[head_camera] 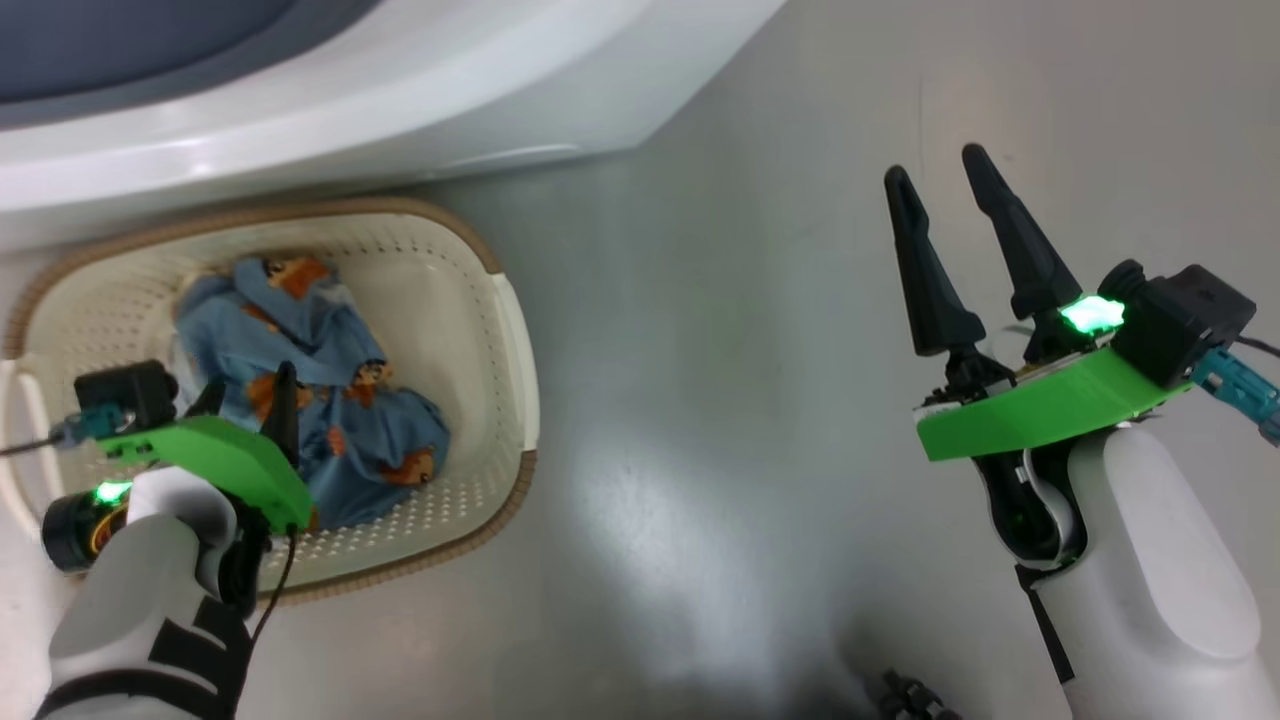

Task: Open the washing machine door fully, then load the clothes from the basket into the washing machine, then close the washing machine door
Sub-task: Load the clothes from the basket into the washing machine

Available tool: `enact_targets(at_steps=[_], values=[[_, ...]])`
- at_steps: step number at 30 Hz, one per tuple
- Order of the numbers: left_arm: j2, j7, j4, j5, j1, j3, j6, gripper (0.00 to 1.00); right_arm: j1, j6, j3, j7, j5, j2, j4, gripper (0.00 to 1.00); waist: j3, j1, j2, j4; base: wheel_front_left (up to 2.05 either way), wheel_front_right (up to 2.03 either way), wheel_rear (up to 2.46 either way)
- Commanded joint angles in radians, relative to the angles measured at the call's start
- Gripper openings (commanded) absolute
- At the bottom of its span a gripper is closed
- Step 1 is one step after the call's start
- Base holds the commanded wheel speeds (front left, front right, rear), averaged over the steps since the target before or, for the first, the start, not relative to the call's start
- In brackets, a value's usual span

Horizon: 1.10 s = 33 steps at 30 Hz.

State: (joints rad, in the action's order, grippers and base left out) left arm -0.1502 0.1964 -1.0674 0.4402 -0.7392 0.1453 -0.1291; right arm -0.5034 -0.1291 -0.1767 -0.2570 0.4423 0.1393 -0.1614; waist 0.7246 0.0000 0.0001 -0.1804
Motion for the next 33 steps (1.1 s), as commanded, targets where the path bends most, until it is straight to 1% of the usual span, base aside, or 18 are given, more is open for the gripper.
enact_targets(at_steps=[1, 7, 12, 16, 20, 21, 23, 27, 33], values=[[-0.039, -0.023, -0.019, 0.028, -0.011, 0.001, -0.001, 1.00, 0.004, -0.002, -0.019, -0.005, 0.005, -0.009, 0.027, 1.00, 0.060, 0.0000, -0.0001, -0.040, 0.00, 0.00, 0.00], [-0.076, -0.061, -0.093, 0.065, -0.071, 0.043, -0.001, 1.00, -0.010, -0.002, -0.019, -0.005, 0.000, -0.018, 0.037, 1.00, 0.108, 0.0000, -0.0001, -0.076, 0.00, 0.00, 0.00], [-0.086, -0.076, -0.110, 0.088, -0.098, 0.077, -0.001, 1.00, -0.011, -0.002, -0.016, -0.005, 0.000, -0.024, 0.042, 1.00, 0.128, 0.0000, -0.0001, -0.094, 0.00, 0.00, 0.00], [-0.095, -0.115, -0.140, 0.104, -0.122, 0.122, -0.001, 1.00, -0.016, -0.002, -0.007, -0.005, 0.001, -0.029, 0.050, 1.00, 0.150, 0.0000, -0.0001, -0.107, 0.00, 0.00, 0.00], [-0.101, -0.129, -0.160, 0.121, -0.144, 0.135, -0.001, 1.00, -0.022, -0.002, -0.009, -0.005, 0.001, -0.033, 0.052, 1.00, 0.161, 0.0000, -0.0001, -0.114, 0.00, 0.00, 0.00], [-0.103, -0.129, -0.164, 0.123, -0.149, 0.139, -0.001, 0.76, -0.022, -0.002, -0.010, -0.005, 0.001, -0.034, 0.052, 1.00, 0.162, 0.0000, -0.0001, -0.116, 0.00, 0.00, 0.00], [-0.104, -0.118, -0.168, 0.123, -0.159, 0.148, -0.001, 0.00, -0.023, -0.002, -0.011, -0.005, 0.000, -0.036, 0.051, 1.00, 0.162, 0.0000, -0.0001, -0.117, 0.00, 0.00, 0.00], [-0.095, -0.109, -0.173, 0.135, -0.163, 0.166, -0.001, 0.00, -0.023, -0.002, -0.009, -0.005, -0.002, -0.039, 0.046, 1.00, 0.153, 0.0000, -0.0001, -0.113, 0.00, 0.00, 0.00], [-0.082, -0.075, -0.152, 0.170, -0.125, 0.203, -0.001, 0.00, -0.020, -0.002, -0.008, -0.005, 0.002, -0.047, 0.039, 1.00, 0.108, 0.0000, -0.0001, -0.092, 0.00, 0.00, 0.00]])
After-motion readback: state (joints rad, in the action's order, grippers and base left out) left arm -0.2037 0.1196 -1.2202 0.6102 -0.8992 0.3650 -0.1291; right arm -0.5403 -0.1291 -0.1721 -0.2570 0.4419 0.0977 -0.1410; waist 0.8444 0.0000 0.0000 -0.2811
